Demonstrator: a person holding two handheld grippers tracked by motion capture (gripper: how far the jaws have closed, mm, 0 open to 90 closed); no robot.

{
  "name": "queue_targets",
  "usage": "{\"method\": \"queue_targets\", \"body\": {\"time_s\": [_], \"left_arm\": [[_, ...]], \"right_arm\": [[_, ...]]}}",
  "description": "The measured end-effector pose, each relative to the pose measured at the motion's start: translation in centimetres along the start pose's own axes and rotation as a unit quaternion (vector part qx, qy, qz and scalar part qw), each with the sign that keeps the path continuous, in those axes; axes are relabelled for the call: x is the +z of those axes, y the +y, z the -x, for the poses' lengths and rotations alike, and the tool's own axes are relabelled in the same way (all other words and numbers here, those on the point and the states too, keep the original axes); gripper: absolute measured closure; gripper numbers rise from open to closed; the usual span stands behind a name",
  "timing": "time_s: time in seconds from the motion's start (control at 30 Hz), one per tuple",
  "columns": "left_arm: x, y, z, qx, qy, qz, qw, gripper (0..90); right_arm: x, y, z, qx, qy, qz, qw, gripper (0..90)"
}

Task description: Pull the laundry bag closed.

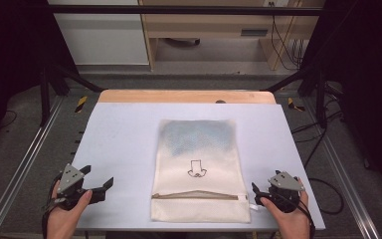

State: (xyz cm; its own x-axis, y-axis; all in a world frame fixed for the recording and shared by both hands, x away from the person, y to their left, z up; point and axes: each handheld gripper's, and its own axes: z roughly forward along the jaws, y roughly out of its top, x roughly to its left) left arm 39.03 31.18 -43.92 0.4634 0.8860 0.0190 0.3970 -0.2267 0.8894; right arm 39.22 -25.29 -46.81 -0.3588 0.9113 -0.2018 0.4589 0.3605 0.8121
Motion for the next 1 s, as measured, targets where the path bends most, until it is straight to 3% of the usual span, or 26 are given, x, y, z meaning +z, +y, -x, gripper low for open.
{"method": "queue_targets", "body": {"time_s": [0.1, 0.2, 0.27, 0.3, 0.33, 0.37, 0.4, 0.47, 0.5, 0.53, 0.57, 0.6, 0.63, 0.67, 0.7, 0.73, 0.77, 0.8, 0.87, 0.9, 0.93, 0.97, 1.0], "left_arm": [[-0.4, -0.1, 0.4, 0.007, 0.003, 0.002, 1.0, 9.3], [-0.8, -0.4, 1.1, 0.014, 0.004, 0.001, 0.9999, 9.3], [-0.7, -0.6, 1.2, 0.017, 0.006, -0.001, 0.9998, 9.2], [-0.7, -0.6, 1.2, 0.017, 0.006, -0.001, 0.9998, 9.1], [-0.6, -0.7, 1.1, 0.019, 0.006, -0.004, 0.9998, 8.6], [-0.4, -0.7, 1.1, 0.018, 0.006, -0.004, 0.9998, 8.6], [-0.2, -0.7, 1.0, 0.018, 0.008, -0.012, 0.9997, 8.5], [-0.2, -0.7, 1.0, 0.02, 0.009, -0.012, 0.9997, 8.7], [-0.2, -0.6, 1.0, 0.02, 0.011, -0.01, 0.9997, 8.7], [-0.3, -0.6, 1.0, 0.022, 0.013, -0.007, 0.9997, 9.3], [-0.3, -0.6, 1.0, 0.022, 0.013, -0.007, 0.9997, 9.3], [-0.3, -0.6, 0.9, 0.019, 0.011, -0.007, 0.9997, 9.5], [-0.3, -0.6, 0.9, 0.018, 0.012, -0.005, 0.9998, 9.5], [-0.4, -0.5, 0.8, 0.019, 0.015, 0.004, 0.9997, 9.6], [-0.4, -0.5, 0.8, 0.019, 0.015, 0.004, 0.9997, 9.6], [-0.6, -0.4, 0.7, 0.019, 0.02, 0.012, 0.9996, 9.6], [-0.6, -0.4, 0.7, 0.019, 0.02, 0.012, 0.9996, 9.5], [-0.6, -0.4, 0.5, 0.015, 0.027, 0.019, 0.9993, 9.3], [-0.5, -0.4, 0.4, 0.012, 0.029, 0.022, 0.9993, 8.8], [-0.5, -0.4, 0.3, 0.011, 0.031, 0.023, 0.9992, 7.6], [-0.5, -0.3, 0.1, 0.011, 0.03, 0.027, 0.9991, 6.3], [-0.5, -0.3, 0.1, 0.011, 0.03, 0.027, 0.9991, 6.3], [-0.5, -0.2, 0.0, 0.011, 0.032, 0.031, 0.999, 6.3]], "right_arm": [[-0.1, 0.3, -0.3, -0.007, 0.01, 0.001, 0.9999, 14.5], [-0.4, 1.3, -1.1, -0.034, 0.029, 0.004, 0.999, 16.6], [-0.8, 2.8, -2.4, -0.056, 0.062, 0.0, 0.9965, 23.3], [-0.8, 2.8, -2.4, -0.056, 0.062, 0.0, 0.9965, 23.3], [-1.0, 3.9, -3.4, -0.077, 0.083, -0.005, 0.9936, 25.4], [-1.0, 3.9, -3.4, -0.077, 0.083, -0.005, 0.9936, 25.4], [-1.1, 5.1, -4.4, -0.095, 0.101, -0.005, 0.9904, 27.0], [-1.0, 5.5, -4.8, -0.098, 0.107, -0.007, 0.9894, 27.5], [-0.9, 6.2, -5.3, -0.109, 0.119, -0.011, 0.9869, 28.5], [-0.8, 7.3, -6.1, -0.127, 0.139, -0.018, 0.9819, 33.1], [-0.8, 7.3, -6.1, -0.127, 0.139, -0.018, 0.9819, 33.1], [-0.5, 8.6, -7.1, -0.138, 0.158, -0.025, 0.9774, 33.6], [-0.5, 8.6, -7.1, -0.138, 0.158, -0.025, 0.9774, 33.6], [-0.3, 9.6, -8.0, -0.156, 0.164, -0.023, 0.9737, 36.8], [-0.3, 9.6, -8.0, -0.156, 0.164, -0.023, 0.9737, 36.8], [0.1, 10.7, -9.0, -0.169, 0.179, -0.025, 0.9688, 37.2], [0.1, 10.7, -9.0, -0.169, 0.179, -0.025, 0.9688, 37.2], [0.6, 11.5, -10.0, -0.173, 0.197, -0.029, 0.9646, 40.5], [0.8, 11.8, -10.4, -0.172, 0.206, -0.033, 0.9628, 41.3], [1.2, 12.2, -11.1, -0.176, 0.219, -0.036, 0.9591, 43.6], [1.8, 12.8, -12.2, -0.199, 0.229, -0.053, 0.9514, 45.2], [1.8, 12.8, -12.2, -0.199, 0.229, -0.053, 0.9514, 45.2], [2.2, 13.4, -13.3, -0.216, 0.239, -0.058, 0.9448, 46.5]]}}
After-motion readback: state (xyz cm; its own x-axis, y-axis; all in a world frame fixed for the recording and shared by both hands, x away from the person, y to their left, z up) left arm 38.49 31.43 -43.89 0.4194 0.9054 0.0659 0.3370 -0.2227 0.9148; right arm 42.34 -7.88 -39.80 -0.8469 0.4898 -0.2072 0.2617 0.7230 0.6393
